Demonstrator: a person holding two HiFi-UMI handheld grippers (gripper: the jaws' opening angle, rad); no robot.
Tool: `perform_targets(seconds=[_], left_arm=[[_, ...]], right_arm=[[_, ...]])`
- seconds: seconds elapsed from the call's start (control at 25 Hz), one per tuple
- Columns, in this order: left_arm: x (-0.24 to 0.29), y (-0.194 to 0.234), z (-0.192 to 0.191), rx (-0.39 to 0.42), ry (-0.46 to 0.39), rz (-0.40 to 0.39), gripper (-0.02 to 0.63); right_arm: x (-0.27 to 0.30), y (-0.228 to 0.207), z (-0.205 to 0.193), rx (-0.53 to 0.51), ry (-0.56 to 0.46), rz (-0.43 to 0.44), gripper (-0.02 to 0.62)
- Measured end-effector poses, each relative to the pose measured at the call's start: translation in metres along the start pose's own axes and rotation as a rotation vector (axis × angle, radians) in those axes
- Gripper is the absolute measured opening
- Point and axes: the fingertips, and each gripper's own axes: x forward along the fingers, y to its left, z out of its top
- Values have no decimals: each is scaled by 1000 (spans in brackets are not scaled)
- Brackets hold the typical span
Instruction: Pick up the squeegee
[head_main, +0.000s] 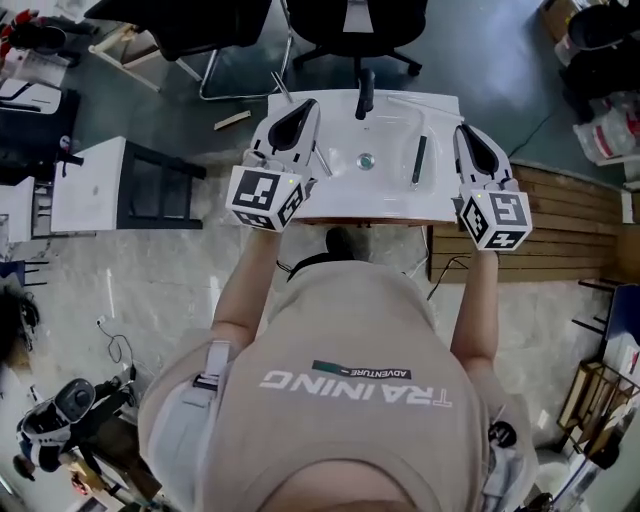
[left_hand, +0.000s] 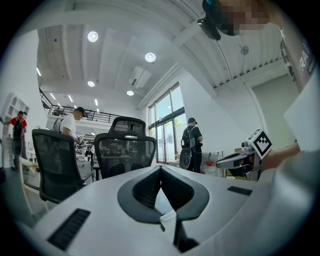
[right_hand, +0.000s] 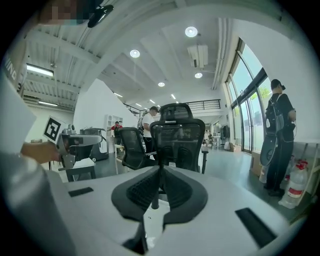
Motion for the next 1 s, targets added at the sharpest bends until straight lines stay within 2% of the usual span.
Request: perform_targets(seconds=[0.16, 0.4, 0.48, 0.6, 0.76, 1.0], left_arm=[[13, 19, -6, -10, 7, -57, 12], [27, 44, -22, -20, 32, -84, 12], [30, 48, -27, -24, 45, -77, 12], [35, 55, -25, -16, 54, -55, 12], [36, 61, -22, -15, 73, -23, 12], [34, 77, -25, 1, 106, 51, 12]], right_arm=[[26, -5, -28, 25, 67, -66, 37], [64, -19, -127, 167, 288, -131, 45], [72, -25, -168, 229, 372, -140, 133], [83, -36, -215, 307, 478, -169, 171], [92, -42, -268, 395, 616, -197, 193], [111, -57, -319, 480, 702, -290, 195]])
